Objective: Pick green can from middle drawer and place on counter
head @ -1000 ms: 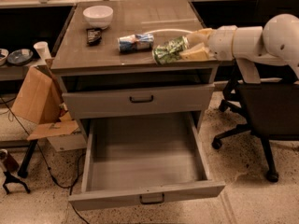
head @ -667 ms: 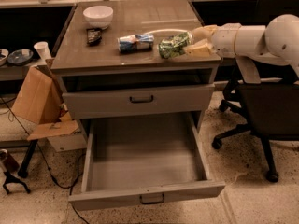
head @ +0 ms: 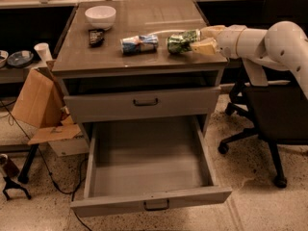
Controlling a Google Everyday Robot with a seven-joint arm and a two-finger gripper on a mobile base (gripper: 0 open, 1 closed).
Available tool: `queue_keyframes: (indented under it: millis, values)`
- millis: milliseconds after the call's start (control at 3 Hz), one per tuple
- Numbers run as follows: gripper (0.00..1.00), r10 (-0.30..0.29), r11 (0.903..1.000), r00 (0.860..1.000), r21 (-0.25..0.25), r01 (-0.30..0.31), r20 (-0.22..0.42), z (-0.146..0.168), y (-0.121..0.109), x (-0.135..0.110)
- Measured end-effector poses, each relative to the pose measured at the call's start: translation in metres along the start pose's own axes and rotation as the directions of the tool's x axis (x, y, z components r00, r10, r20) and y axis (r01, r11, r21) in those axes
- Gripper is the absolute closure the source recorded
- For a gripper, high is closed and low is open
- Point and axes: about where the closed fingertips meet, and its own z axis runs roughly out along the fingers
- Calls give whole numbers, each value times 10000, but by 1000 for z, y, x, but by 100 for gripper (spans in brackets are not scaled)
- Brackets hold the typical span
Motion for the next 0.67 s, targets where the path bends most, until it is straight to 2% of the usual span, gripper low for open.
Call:
queue_keyframes:
  millis: [333,667]
  values:
    - [37,183,9991,9994,374,-173,-283,4,-8,7]
    - [14,273,9985,9986,495,-250,-453,3,-12,11]
